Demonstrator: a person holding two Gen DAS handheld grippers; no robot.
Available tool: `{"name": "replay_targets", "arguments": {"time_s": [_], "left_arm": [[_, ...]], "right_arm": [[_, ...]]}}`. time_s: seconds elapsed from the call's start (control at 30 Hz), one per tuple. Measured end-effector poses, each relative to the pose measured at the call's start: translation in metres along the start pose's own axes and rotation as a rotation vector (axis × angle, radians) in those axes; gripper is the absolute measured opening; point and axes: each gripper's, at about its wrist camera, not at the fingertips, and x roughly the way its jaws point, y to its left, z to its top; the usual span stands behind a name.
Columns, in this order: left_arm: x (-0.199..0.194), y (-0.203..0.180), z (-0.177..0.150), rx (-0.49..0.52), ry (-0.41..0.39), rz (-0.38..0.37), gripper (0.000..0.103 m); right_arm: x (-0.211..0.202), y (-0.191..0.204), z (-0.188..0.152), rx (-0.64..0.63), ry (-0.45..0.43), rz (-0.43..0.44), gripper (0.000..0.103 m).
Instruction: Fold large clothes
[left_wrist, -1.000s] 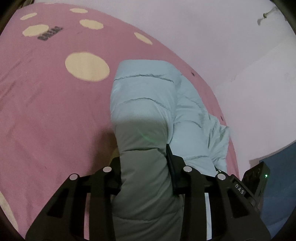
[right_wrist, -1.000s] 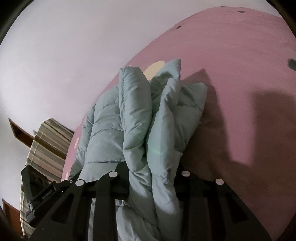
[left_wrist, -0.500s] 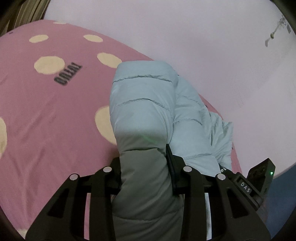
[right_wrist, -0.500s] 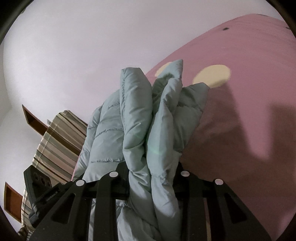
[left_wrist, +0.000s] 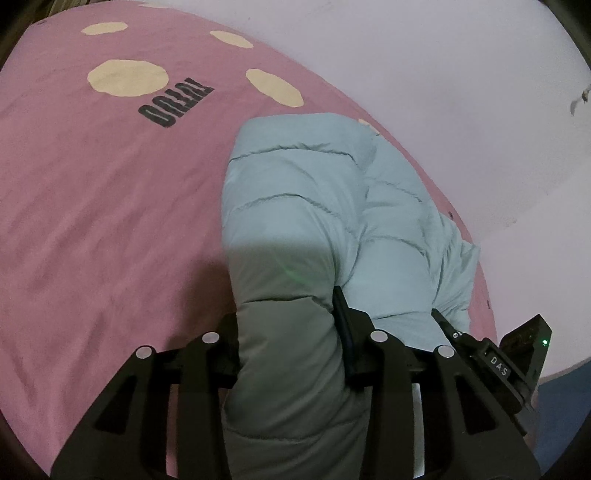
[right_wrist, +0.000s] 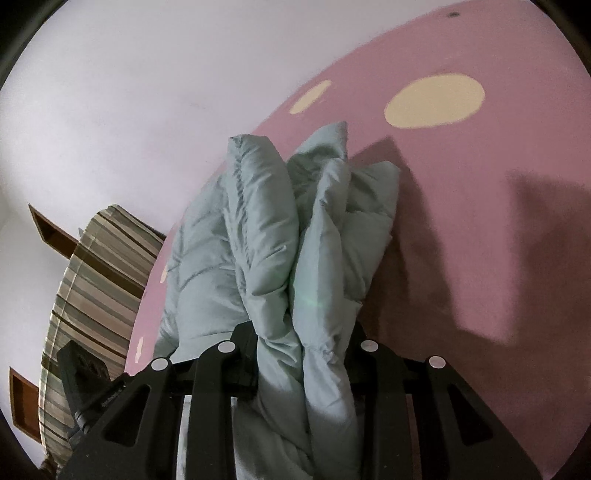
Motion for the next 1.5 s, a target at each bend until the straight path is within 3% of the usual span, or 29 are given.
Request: {"name": "replay_targets", "arguments": {"time_s": [0.17,0.33,0.47,0.67,0.97,1.17,1.5], "left_arm": [[0.001,0.0,-0.003,0.023,-0.001,0.015,0.041],[0.005,0.002,-0.001,0.027,-0.004,0.026,0.042],[0.008,0.0,0.001,0.035,-0.006,0.036,0.043],[0.005,0.003,0.0,0.038,-0.012,0.043,0.051],[-0.007,0.007,0.0,0.028,-0.017,0.076,0.073],[-0.019,0.002,-0.004,0.06,-0.03,0.121,0.08],[-0.062,-0.015,-0.017,0.167,-0.095,0.25,0.082]], "right_arm": [[0.001,-0.014,-0.004,0.02,0.009,0.005,0.032],[0.03,0.014,0.002,0.036,0.005,0.002,0.033],[0.033,0.011,0.004,0.044,0.005,0.003,0.034],[0.032,0.009,0.005,0.072,0.013,0.016,0.043],[0.016,0.008,0.004,0.101,0.0,0.001,0.056],[-0.004,0.006,0.002,0.103,-0.022,-0.039,0.06],[-0.052,0.025,-0.008,0.06,-0.102,-0.221,0.063]]}}
